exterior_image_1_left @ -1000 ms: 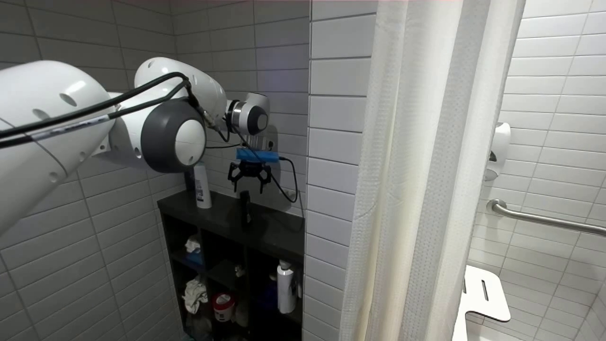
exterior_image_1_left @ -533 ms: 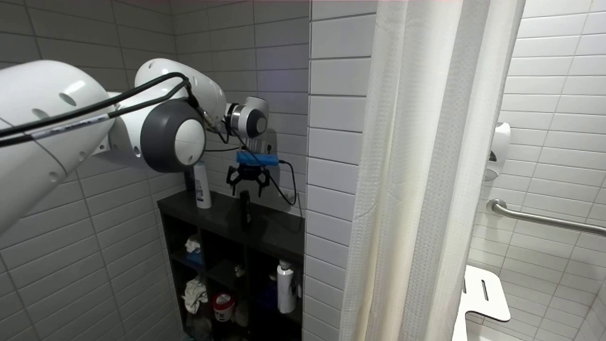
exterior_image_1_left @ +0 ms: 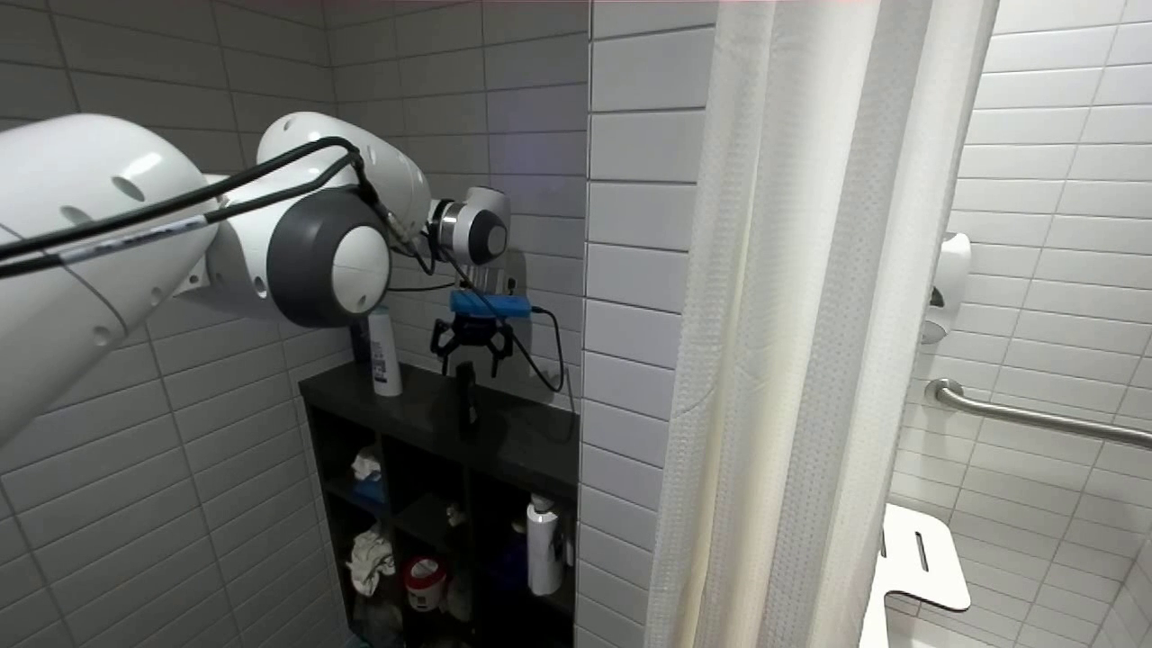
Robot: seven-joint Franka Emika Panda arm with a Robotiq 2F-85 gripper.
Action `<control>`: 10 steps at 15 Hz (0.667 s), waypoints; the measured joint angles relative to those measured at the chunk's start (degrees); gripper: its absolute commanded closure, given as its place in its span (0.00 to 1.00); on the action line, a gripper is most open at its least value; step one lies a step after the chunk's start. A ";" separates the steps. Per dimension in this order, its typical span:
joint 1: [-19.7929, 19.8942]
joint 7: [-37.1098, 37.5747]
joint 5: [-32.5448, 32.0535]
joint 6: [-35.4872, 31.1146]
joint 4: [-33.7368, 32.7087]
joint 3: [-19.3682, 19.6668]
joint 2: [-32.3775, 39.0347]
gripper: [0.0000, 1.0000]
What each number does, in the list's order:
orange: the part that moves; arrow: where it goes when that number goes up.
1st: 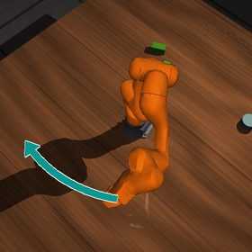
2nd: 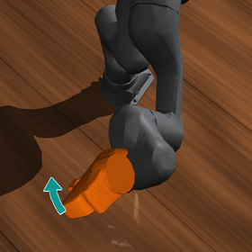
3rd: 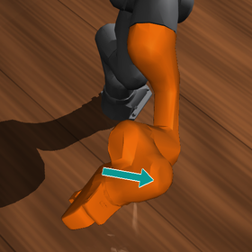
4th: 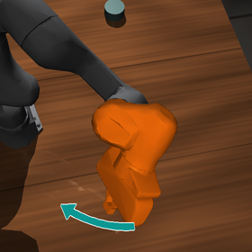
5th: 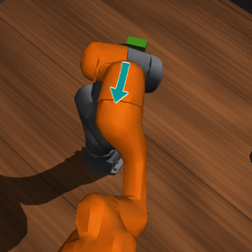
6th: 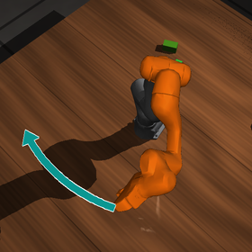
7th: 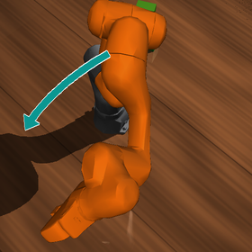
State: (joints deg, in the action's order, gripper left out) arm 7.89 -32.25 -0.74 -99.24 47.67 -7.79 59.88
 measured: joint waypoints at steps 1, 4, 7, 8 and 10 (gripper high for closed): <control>0.00 -0.11 -0.21 0.00 0.06 0.00 -0.01 0.00; 0.00 -0.87 -1.02 0.00 0.31 0.02 -0.05 0.27; 0.00 -1.73 -2.57 -0.22 0.44 0.03 -0.06 0.48; 0.00 -2.17 -3.09 -0.35 0.48 0.03 -0.06 0.57; 0.00 -2.84 -3.98 -0.61 0.59 0.03 -0.07 0.73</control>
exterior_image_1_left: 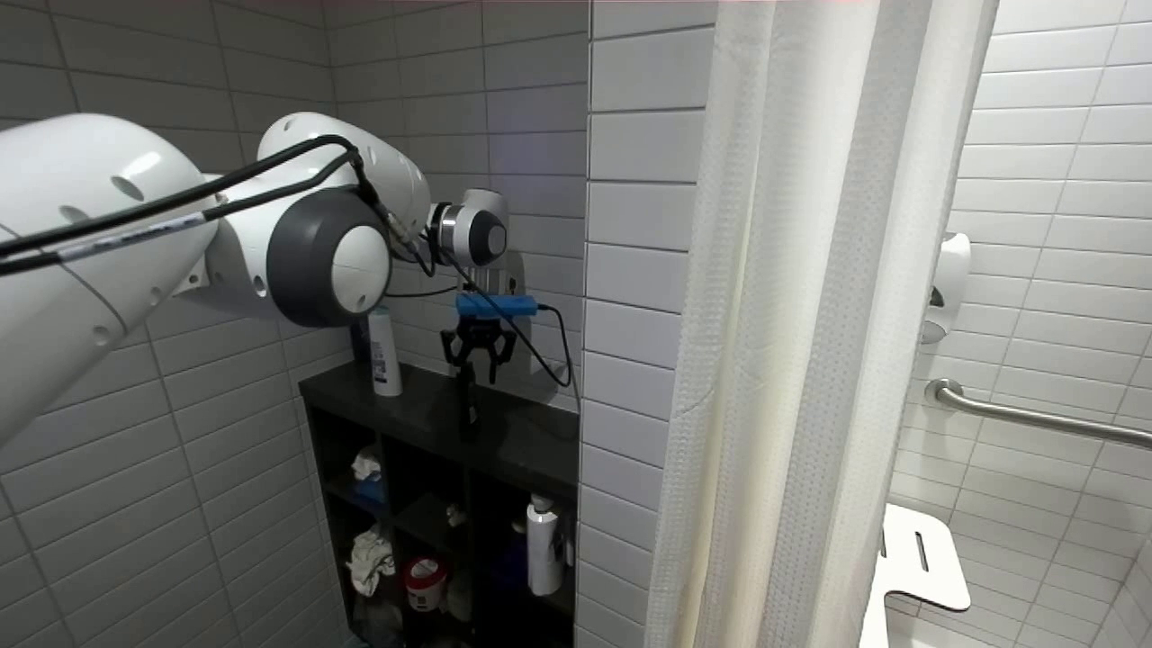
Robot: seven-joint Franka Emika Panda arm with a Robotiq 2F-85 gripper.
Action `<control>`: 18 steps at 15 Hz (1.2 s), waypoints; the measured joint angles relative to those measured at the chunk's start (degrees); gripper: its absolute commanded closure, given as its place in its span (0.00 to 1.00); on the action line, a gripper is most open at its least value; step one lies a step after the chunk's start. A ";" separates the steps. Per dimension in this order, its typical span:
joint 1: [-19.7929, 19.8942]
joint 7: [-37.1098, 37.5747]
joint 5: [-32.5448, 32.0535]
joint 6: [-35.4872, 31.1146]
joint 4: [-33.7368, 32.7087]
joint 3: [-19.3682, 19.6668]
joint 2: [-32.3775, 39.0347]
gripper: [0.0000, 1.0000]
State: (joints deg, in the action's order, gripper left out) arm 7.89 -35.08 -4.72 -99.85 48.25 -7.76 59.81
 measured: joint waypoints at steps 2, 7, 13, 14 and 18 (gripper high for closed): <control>0.01 -0.52 -0.54 -0.40 0.22 0.00 -0.03 0.87; 0.05 -1.07 -1.01 -2.00 0.98 0.00 -0.12 1.00; 0.29 -1.85 -1.14 -3.57 2.40 0.00 -0.66 0.68; 0.29 -1.86 -1.40 -3.79 2.78 0.02 -0.89 0.63; 0.28 -1.88 -3.42 -5.95 4.57 0.11 -1.78 0.36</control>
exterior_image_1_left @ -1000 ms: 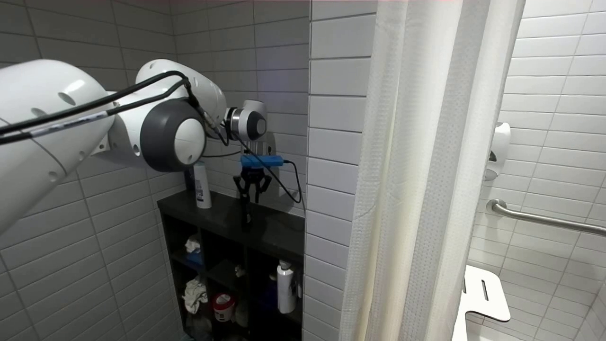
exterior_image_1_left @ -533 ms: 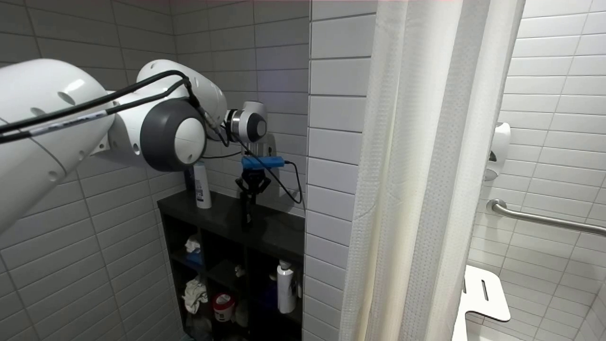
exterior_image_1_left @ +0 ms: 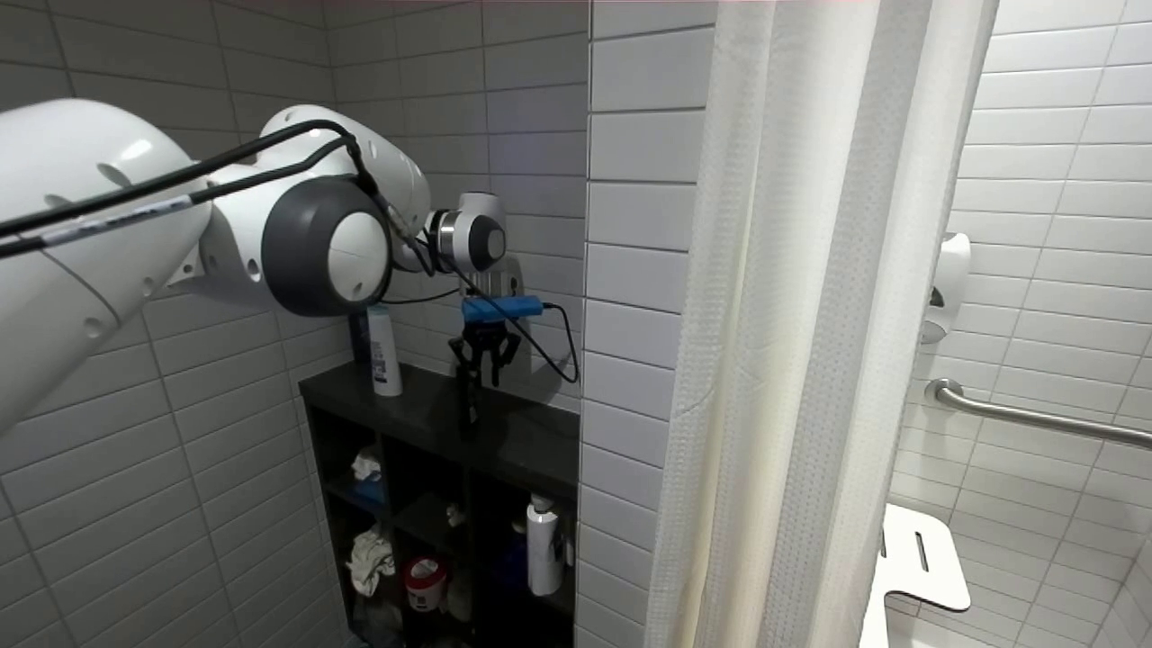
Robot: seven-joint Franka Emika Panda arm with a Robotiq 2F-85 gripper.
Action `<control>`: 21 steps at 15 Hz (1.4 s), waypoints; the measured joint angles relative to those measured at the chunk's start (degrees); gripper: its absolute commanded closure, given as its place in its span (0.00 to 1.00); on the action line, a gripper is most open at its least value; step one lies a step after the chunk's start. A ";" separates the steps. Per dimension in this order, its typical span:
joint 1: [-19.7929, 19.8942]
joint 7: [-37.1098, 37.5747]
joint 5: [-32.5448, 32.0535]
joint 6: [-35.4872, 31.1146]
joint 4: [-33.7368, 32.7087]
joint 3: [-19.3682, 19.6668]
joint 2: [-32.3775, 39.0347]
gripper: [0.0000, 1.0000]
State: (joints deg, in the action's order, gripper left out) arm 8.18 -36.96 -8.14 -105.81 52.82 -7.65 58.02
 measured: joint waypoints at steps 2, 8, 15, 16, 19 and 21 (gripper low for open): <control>0.00 0.00 -0.91 -1.57 1.11 0.16 -0.44 0.22; -0.99 -0.94 -1.29 -7.12 4.15 1.55 -2.30 0.00; -4.51 -1.09 -1.29 -8.83 7.29 1.63 -8.85 0.00; -4.59 -1.10 -1.29 -8.89 8.06 1.66 -9.66 0.00; -4.60 -1.11 -1.29 -8.78 10.10 2.07 -11.19 0.00; -4.54 -1.14 -1.29 -8.13 11.20 2.40 -11.58 0.00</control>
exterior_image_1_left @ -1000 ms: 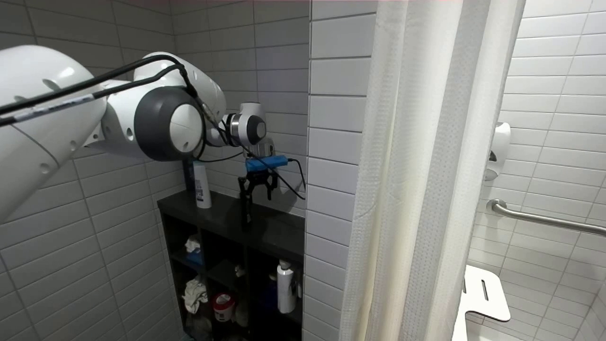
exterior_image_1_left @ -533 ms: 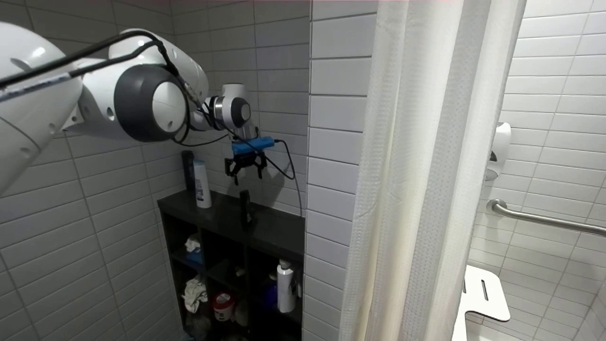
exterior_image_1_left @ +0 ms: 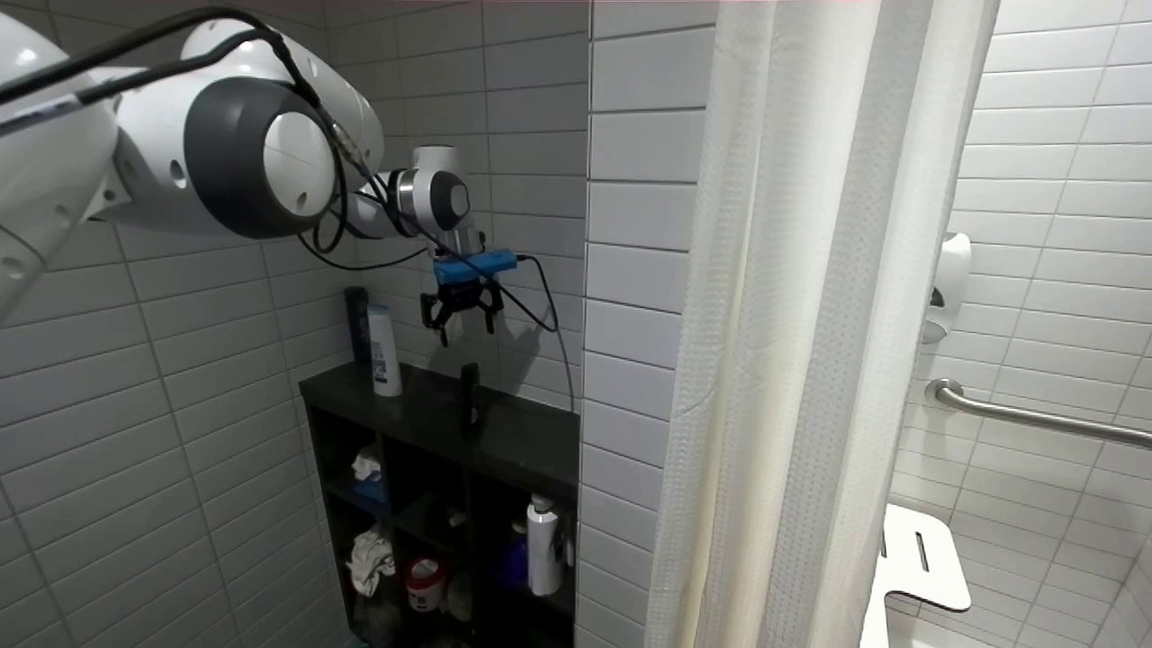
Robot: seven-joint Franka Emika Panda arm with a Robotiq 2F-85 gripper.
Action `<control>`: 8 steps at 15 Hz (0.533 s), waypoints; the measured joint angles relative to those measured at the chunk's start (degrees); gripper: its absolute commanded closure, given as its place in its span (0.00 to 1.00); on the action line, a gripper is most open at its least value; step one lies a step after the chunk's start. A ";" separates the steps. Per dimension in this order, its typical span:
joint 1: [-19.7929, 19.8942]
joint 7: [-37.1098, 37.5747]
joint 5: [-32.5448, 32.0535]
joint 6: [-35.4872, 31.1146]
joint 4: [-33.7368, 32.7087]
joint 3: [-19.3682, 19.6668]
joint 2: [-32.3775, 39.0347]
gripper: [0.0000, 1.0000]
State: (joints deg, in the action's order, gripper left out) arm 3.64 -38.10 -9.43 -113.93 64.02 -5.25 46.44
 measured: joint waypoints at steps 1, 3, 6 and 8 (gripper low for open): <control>0.01 -0.03 0.00 0.22 0.36 0.17 -0.01 0.00; 0.05 -0.14 0.00 0.25 0.75 0.32 -0.01 0.00; 0.04 -0.28 0.00 0.28 0.79 0.32 -0.04 0.00; 0.05 -0.31 0.00 0.29 0.81 0.32 -0.04 0.00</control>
State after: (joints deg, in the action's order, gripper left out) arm 3.68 -38.41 -9.43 -113.65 64.83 -4.93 46.40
